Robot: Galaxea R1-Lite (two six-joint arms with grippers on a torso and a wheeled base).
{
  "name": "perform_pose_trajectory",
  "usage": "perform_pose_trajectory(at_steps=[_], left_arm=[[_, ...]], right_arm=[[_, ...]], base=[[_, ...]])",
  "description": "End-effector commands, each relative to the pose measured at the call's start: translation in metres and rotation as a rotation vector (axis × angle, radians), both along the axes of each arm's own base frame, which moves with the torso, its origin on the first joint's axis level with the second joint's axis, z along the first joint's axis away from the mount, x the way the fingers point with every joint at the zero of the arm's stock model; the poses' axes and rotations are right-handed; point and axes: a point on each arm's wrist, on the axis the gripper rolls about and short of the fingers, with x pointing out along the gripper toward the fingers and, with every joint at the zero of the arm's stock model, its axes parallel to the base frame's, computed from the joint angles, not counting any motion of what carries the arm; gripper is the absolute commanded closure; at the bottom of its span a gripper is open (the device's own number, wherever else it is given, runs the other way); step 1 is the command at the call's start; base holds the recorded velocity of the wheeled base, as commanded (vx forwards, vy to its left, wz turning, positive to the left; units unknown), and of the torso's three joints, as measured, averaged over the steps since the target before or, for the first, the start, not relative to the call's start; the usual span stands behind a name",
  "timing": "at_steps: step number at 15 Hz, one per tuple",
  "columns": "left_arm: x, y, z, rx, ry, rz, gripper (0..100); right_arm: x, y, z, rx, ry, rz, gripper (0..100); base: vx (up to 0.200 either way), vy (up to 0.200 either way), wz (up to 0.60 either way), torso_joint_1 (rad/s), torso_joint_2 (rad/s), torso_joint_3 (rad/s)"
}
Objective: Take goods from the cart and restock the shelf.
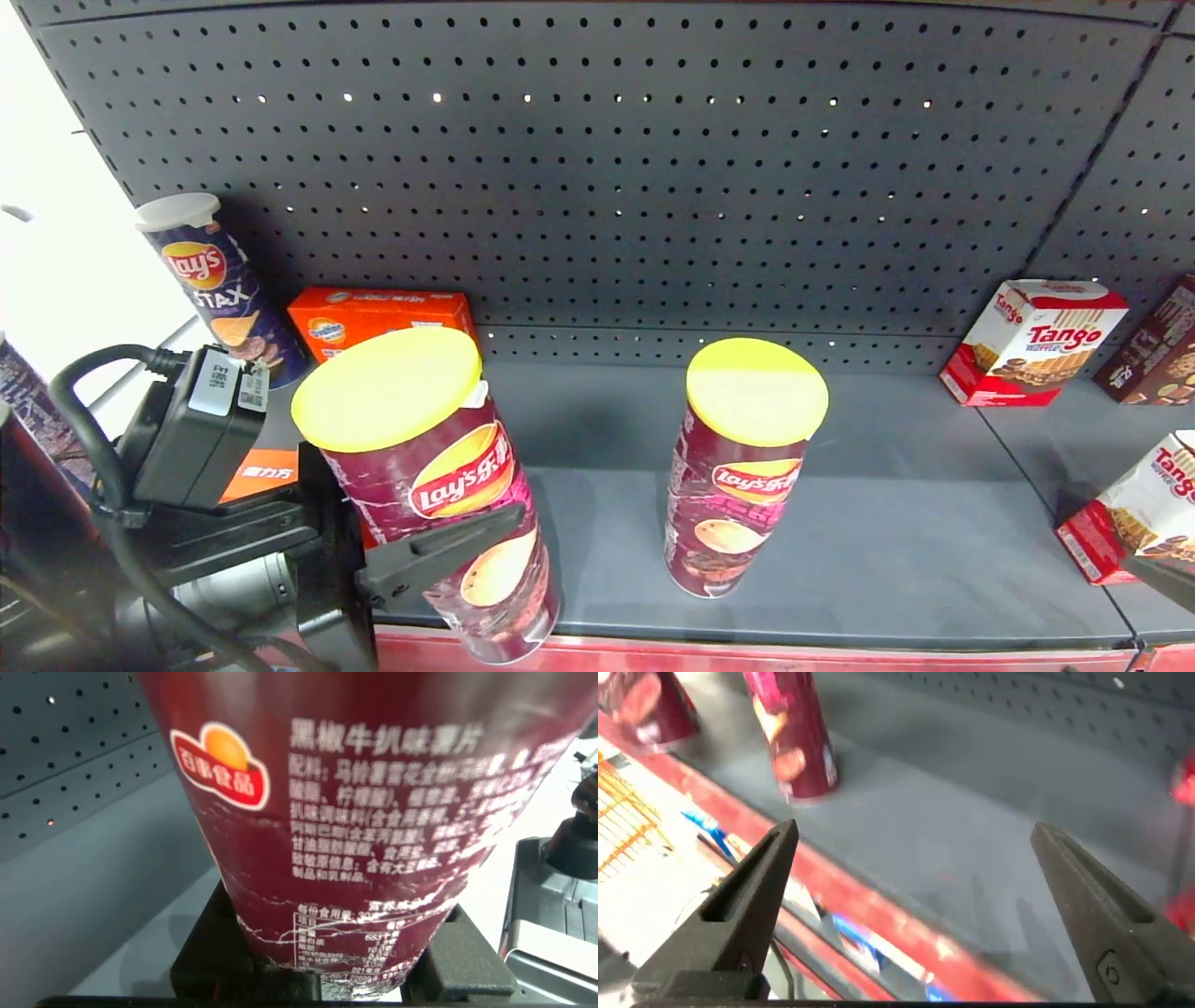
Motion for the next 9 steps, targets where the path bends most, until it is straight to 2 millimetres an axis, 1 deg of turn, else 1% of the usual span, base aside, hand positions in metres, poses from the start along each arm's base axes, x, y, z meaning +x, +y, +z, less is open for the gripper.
perform_pose_trajectory(at_steps=[1,2,3,4,5,9], left_arm=[[-0.001,0.0,-0.002,0.003,0.005,-0.002,100],[-0.001,0.0,-0.002,0.005,0.007,-0.004,100],[-0.001,0.0,-0.002,0.004,0.004,-0.004,100],[-0.001,0.0,-0.001,0.003,0.003,-0.004,100],[-0.001,0.0,-0.001,0.004,0.004,-0.004,100],[0.001,-0.001,-0.001,0.003,0.003,-0.005,100]], right_arm=[[-0.034,-0.019,-0.025,0.03,-0.034,-0.081,0],[-0.044,-0.024,-0.036,0.031,-0.018,-0.113,0],[-0.056,-0.028,-0.051,0.033,-0.005,-0.142,0],[-0.068,-0.032,-0.062,0.054,-0.001,-0.141,0],[-0.07,-0.032,-0.06,0.063,0.014,-0.129,0],[-0.069,-0.033,-0.06,0.023,-0.026,-0.193,0]], base=[[0.0,0.0,0.0,0.0,0.0,0.0],[0.0,0.0,0.0,0.0,0.0,0.0],[0.0,0.0,0.0,0.0,0.0,0.0],[0.0,0.0,0.0,0.0,0.0,0.0],[0.0,0.0,0.0,0.0,0.0,0.0],[0.0,0.0,0.0,0.0,0.0,0.0]])
